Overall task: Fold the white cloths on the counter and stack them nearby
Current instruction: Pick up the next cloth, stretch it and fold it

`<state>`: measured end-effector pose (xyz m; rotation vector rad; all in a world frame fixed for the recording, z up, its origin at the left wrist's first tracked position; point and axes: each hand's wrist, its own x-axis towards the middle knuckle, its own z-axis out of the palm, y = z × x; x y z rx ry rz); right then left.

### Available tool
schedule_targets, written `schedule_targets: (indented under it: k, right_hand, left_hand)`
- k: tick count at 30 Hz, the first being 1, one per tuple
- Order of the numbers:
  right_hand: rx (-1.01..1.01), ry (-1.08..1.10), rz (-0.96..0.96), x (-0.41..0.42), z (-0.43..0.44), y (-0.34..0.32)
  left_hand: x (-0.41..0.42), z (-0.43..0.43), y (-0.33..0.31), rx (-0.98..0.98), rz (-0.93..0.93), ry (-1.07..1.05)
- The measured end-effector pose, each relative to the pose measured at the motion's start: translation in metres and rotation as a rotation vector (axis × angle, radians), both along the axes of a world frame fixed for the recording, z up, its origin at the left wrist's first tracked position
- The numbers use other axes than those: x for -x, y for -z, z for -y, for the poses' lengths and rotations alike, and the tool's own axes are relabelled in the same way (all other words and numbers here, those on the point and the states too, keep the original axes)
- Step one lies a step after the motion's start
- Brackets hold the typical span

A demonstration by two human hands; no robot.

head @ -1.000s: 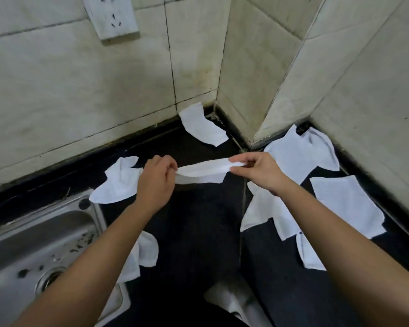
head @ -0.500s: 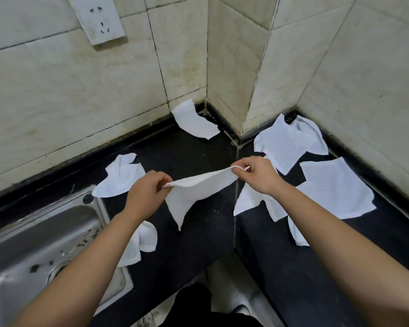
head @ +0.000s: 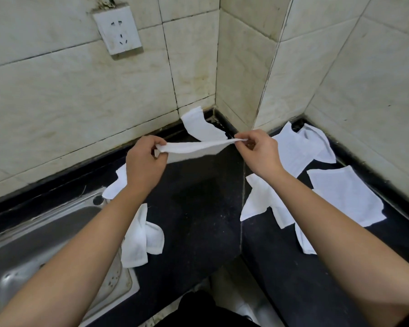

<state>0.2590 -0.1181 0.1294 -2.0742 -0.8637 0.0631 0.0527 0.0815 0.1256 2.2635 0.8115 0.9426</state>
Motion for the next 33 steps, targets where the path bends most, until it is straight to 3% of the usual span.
schedule_targets:
  k: [4,9,11,13,18,22,27,33]
  right_hand:
    - [0.094,-0.135,0.045,0.025,0.029,0.042]
    - [0.676,-0.425,-0.027,0.064,0.078,0.121]
    - [0.879,-0.52,-0.055,0.076,0.093,0.142]
    - [0.952,-0.557,-0.073,0.087,0.103,0.156]
    - [0.902,-0.56,-0.038,0.084,0.107,0.155]
    - [0.71,-0.423,-0.134,0.067,0.083,0.145]
    - [0.513,-0.205,-0.293,0.047,0.033,0.149]
    - [0.455,-0.004,-0.421,0.031,-0.016,0.174]
  left_hand:
    - [0.034,0.026,0.051,-0.002,-0.092,0.052]
    - [0.096,0.082,0.141,0.034,-0.619,0.236]
    - [0.116,0.1,0.162,-0.046,-0.732,0.341]
    - [0.13,0.11,0.177,-0.118,-0.767,0.396]
    - [0.136,0.106,0.184,-0.092,-0.769,0.363]
    - [0.119,0.084,0.18,0.187,-0.728,0.219]
    - [0.078,0.046,0.167,0.579,-0.465,-0.165]
    - [0.042,0.007,0.175,0.722,-0.363,-0.36]
